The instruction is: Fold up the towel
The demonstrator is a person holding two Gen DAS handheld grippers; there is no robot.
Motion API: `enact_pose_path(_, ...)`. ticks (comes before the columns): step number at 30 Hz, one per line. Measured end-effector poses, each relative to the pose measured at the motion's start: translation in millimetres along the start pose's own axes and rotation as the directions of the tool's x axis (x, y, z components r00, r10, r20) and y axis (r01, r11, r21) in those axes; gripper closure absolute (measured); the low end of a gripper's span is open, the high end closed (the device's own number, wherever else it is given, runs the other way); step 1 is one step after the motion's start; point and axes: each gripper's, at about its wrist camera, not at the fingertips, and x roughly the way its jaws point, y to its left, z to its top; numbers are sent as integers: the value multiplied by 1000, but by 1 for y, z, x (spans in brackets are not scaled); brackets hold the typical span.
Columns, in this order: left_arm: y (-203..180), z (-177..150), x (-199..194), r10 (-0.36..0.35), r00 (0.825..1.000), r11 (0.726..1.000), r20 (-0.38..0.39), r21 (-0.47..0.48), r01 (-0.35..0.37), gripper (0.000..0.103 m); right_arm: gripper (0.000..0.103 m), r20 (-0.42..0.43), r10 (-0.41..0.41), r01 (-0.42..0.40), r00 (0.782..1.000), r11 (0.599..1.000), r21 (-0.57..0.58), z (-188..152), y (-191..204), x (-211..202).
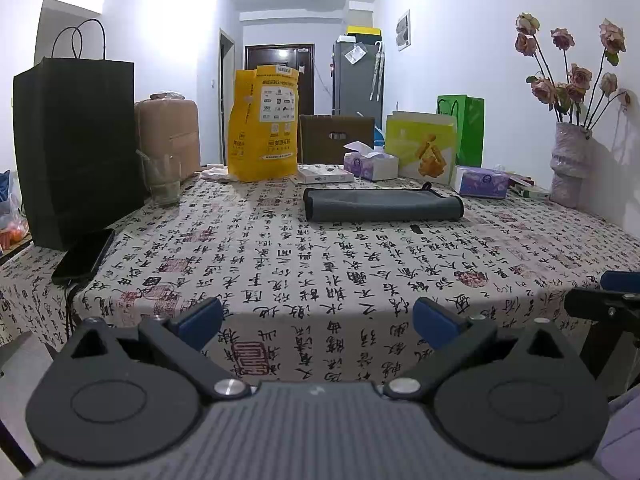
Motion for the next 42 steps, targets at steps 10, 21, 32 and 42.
enact_pose_path(10, -1, 0, 0, 0, 1000, 1000, -4, 0, 0, 0, 0, -6, 1, -1, 1000, 1000, 0, 0, 0, 3)
enact_pose_path(21, 0, 0, 1, 3, 1000, 1000, -5, 0, -3, 0, 0, -14, 2, -2, 1000, 1000, 10, -2, -1, 5)
enact_pose_path(32, 1, 0, 1, 4, 1000, 1000, -5, 2, -4, 0, 0, -10, 4, -4, 1000, 1000, 6, -1, -1, 4)
enact_pose_path(42, 0, 0, 1, 4, 1000, 1000, -4, 3, -4, 0, 0, -14, 10, -10, 1000, 1000, 1, -2, 2, 4)
